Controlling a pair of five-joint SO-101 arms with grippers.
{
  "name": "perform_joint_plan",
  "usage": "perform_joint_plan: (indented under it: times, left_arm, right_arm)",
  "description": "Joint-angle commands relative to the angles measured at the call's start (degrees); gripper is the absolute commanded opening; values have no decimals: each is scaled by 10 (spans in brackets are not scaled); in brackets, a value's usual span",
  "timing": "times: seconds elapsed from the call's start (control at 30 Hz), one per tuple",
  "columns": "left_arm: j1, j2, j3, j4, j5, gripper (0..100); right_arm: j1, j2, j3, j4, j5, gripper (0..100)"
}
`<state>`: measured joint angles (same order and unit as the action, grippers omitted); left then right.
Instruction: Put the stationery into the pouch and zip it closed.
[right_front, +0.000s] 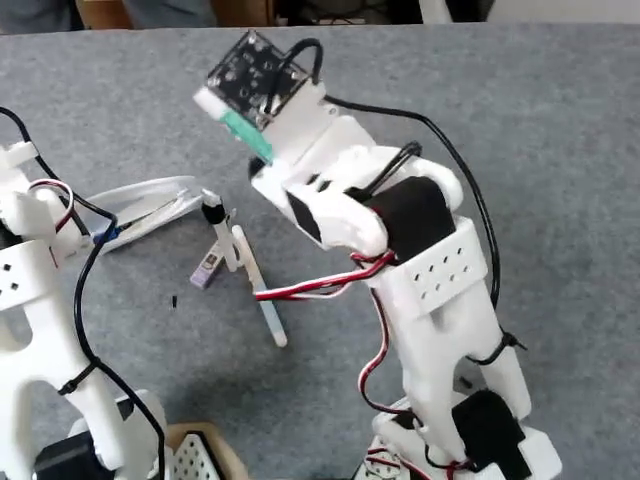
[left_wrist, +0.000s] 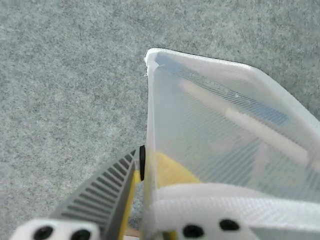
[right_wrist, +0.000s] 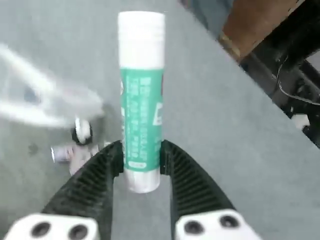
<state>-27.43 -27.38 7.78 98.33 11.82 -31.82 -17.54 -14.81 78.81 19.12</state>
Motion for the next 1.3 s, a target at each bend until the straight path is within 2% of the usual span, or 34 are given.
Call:
perform_joint_plan:
  times: [0.0, 0.17, 0.33, 0.43, 0.57, 0.67, 0.8, 1.0, 1.27]
  left_arm:
    - [3, 6, -9, 3, -4, 29]
    - [3, 6, -9, 3, -1, 29]
    - [7, 6, -9, 3, 3, 29]
    - [6, 6, -13, 3, 3, 29]
    - [7, 6, -14, 3, 0, 29]
    - [8, 6, -10, 1, -7, 29]
    - [9, 6, -9, -1, -59, 29]
    - [10, 6, -9, -2, -104, 29]
    - [70, 5, -8, 2, -151, 29]
  right_arm:
    - [-12, 1, -31, -60, -92, 12]
    - [-30, 0, -29, -118, -213, 12]
    - [-85, 2, -27, -127, -280, 12]
    - [-113, 1, 6, -123, -251, 12]
    - [-121, -3, 71, -105, -161, 12]
    - [-128, -3, 74, -55, -109, 12]
    - [-148, -4, 39, 36, -58, 12]
    - [-180, -4, -23, 146, -38, 12]
    - [-188, -3, -45, 218, -38, 12]
